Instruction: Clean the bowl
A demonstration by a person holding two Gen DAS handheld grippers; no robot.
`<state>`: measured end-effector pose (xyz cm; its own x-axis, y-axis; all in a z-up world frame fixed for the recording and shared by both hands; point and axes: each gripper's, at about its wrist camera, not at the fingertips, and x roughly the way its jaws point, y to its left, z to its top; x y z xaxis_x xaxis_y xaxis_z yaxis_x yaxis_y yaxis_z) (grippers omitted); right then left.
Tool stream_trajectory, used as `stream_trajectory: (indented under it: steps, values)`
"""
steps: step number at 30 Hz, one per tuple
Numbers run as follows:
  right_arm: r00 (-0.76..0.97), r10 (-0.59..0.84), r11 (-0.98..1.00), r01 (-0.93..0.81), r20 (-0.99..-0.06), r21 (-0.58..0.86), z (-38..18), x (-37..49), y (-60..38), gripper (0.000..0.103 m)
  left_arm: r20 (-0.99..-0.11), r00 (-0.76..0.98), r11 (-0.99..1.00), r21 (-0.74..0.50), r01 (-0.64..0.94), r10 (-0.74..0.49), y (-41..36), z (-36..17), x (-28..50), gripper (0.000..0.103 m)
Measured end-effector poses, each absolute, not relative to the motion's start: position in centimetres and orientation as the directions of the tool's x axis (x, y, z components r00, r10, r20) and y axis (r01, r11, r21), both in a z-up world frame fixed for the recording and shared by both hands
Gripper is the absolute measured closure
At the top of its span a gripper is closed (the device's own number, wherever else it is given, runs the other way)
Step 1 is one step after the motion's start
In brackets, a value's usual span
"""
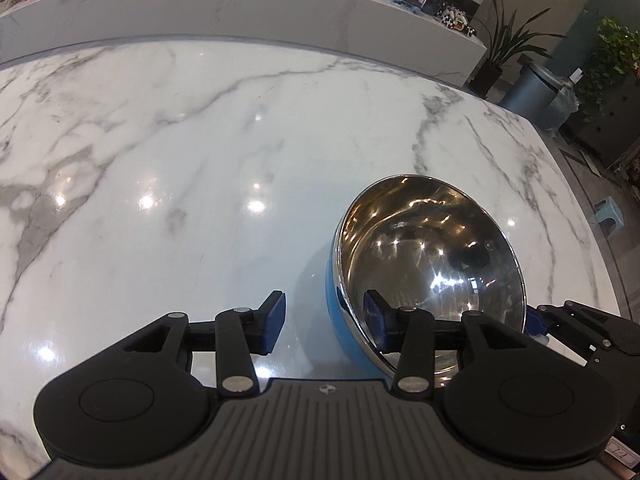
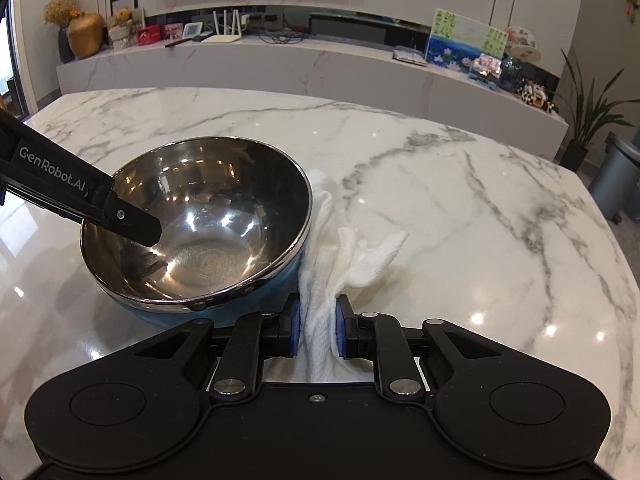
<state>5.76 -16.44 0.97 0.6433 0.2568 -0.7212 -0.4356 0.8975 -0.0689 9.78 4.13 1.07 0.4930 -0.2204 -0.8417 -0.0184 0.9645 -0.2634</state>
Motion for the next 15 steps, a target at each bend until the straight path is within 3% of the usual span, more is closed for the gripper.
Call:
stream_trajectory:
  steps: [4,9,15]
  values:
    - [0.649,0.25,0.904,-0.422,-0.718,-0.067,1.3,5.0,-16.5,0.087,-0.838,0.5,0.967,-0.254,-0.004,-0.218,3.8,1.1,9.6,0.068]
    - [0.682,0.234,0.919,-0.388,-0.693,-0.072,1.8,3.8,-16.8,0.087,-0.83,0.513,0.971,-0.239,0.028,-0.22,3.0,1.1,9.6,0.088]
    - [0.718,0.236,0.929,-0.364,-0.655,-0.065,2.7,2.6,-17.2,0.087,-0.819,0.533,0.972,-0.233,0.034,-0.215,2.6,1.1,10.0,0.091]
